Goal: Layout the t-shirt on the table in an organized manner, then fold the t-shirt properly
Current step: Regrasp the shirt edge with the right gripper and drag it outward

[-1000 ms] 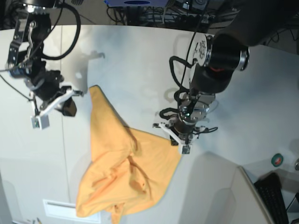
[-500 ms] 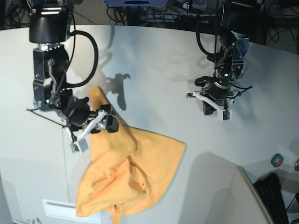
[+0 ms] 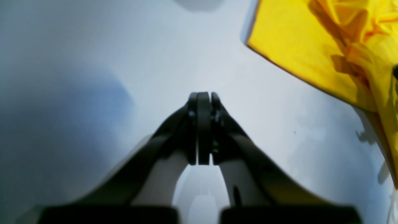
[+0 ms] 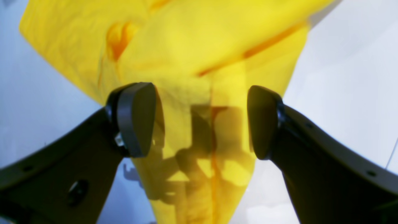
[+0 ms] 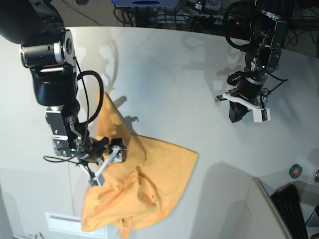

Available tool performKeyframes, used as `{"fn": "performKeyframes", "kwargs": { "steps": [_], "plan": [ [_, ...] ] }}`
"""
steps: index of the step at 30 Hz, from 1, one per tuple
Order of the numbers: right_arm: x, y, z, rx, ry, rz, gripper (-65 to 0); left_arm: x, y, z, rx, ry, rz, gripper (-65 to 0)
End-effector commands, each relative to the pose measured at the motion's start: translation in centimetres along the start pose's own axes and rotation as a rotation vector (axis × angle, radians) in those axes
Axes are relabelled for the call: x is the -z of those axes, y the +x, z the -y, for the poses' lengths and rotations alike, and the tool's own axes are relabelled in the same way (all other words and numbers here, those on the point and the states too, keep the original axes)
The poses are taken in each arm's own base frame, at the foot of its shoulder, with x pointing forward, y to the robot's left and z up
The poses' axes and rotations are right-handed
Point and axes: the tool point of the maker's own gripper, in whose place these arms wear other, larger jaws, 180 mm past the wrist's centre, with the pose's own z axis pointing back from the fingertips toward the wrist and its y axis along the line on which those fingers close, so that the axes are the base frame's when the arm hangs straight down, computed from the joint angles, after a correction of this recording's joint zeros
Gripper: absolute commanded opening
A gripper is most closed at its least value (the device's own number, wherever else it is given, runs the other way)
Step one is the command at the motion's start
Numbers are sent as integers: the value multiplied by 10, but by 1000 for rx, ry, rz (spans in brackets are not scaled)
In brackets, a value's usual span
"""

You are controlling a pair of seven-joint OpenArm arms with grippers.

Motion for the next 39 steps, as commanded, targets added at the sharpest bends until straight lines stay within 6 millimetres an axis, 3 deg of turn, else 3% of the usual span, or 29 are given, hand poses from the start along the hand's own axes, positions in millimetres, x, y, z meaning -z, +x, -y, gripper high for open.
{"fn": "performKeyframes", "kwargs": {
  "steps": [1, 4, 6, 8, 11, 12, 16, 20, 22, 26, 33, 35, 39],
  "plan": [
    [-1, 28, -4, -4, 14, 77, -206, 1, 14, -1, 10, -7, 41, -650],
    [3, 29, -2, 11, 12, 111, -212, 2, 14, -2, 9, -6, 41, -650],
    [8, 19, 0, 26, 12, 83, -258, 3, 15, -3, 9, -3, 41, -650],
    [9, 12, 0, 31, 14, 67, -377, 4, 11, -7, 7, 7, 31, -650],
    [9, 4, -14, 7, 84, 57, -611, 7, 9, -11, 5, 19, 24, -650],
    [8, 6, -19, -6, 111, 62, -650, 8, 8, -13, 5, 24, 19, -650],
    [-6, -1, -22, -47, 116, 65, -650, 10, 0, -21, 1, 45, -2, -650],
    [-52, 6, -6, -65, 51, 210, -650, 11, -2, -24, 0, 50, -6, -650],
    [-79, 17, 7, -57, 4, 296, -650, 11, -3, -24, 0, 51, -8, -650],
    [-110, 14, 47, 0, -105, 318, -650, 11, -2, -24, 0, 52, -6, -650],
    [-164, 9, 161, 190, -338, 384, -650, 15, 7, -22, 1, 48, 12, -650],
    [-173, 3, 184, 218, -377, 377, -650, 15, 7, -22, 1, 47, 13, -650],
    [-166, -20, 199, 252, -383, 310, -650, 16, 8, -22, 1, 47, 15, -650]
  ]
}}
